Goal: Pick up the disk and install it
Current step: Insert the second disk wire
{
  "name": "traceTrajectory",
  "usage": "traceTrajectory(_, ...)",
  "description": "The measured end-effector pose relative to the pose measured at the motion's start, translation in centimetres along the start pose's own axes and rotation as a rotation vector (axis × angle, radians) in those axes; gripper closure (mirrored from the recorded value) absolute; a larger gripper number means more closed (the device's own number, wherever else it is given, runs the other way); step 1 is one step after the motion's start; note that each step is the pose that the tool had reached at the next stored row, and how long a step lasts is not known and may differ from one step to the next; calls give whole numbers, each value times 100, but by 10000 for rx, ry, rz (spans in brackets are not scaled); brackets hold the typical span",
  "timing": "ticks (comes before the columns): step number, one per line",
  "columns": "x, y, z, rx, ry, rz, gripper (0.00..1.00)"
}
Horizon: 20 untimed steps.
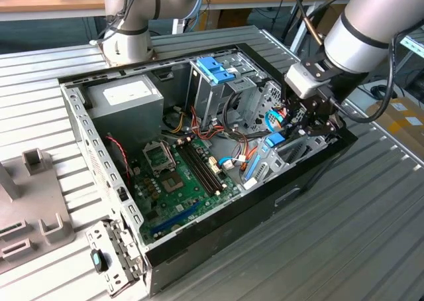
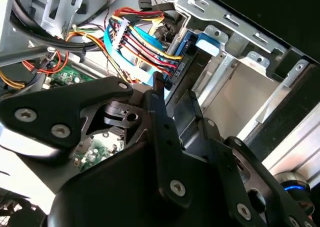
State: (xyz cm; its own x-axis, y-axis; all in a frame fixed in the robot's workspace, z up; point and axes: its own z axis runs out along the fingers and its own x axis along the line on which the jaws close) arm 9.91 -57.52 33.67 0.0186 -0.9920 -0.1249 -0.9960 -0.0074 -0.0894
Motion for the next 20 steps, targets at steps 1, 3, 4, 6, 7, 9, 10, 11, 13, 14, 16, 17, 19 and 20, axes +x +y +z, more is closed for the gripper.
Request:
traceTrajectory(1, -4, -3, -34, 1, -4, 4, 64)
traceTrajectory(3, -16, -11, -125, 1, -11, 6, 64)
traceTrajectory(4, -23, -16, -177, 1, -14, 7, 64)
traceTrajectory(6, -32, -22, -247, 1, -12, 6, 64)
traceTrajectory(7, -36, -23, -247, 1, -16, 7, 64)
traceTrajectory(9, -41, -44, -246, -19, -11, 9, 65)
traceTrajectory(10, -40, -102, -239, -87, -10, 18, 79)
traceTrajectory(11, -38, -181, -232, -189, -7, 30, 79)
traceTrajectory(13, -37, -282, -222, -323, -9, 47, 85)
traceTrajectory(14, -36, -329, -218, -381, -6, 54, 85)
traceTrajectory(16, -36, -363, -215, -407, -1, 59, 85)
traceTrajectory(17, -35, -369, -215, -407, 0, 57, 85)
traceTrajectory(19, -35, -374, -214, -407, -1, 57, 85)
traceTrajectory(20, -35, -376, -214, -407, 0, 57, 85)
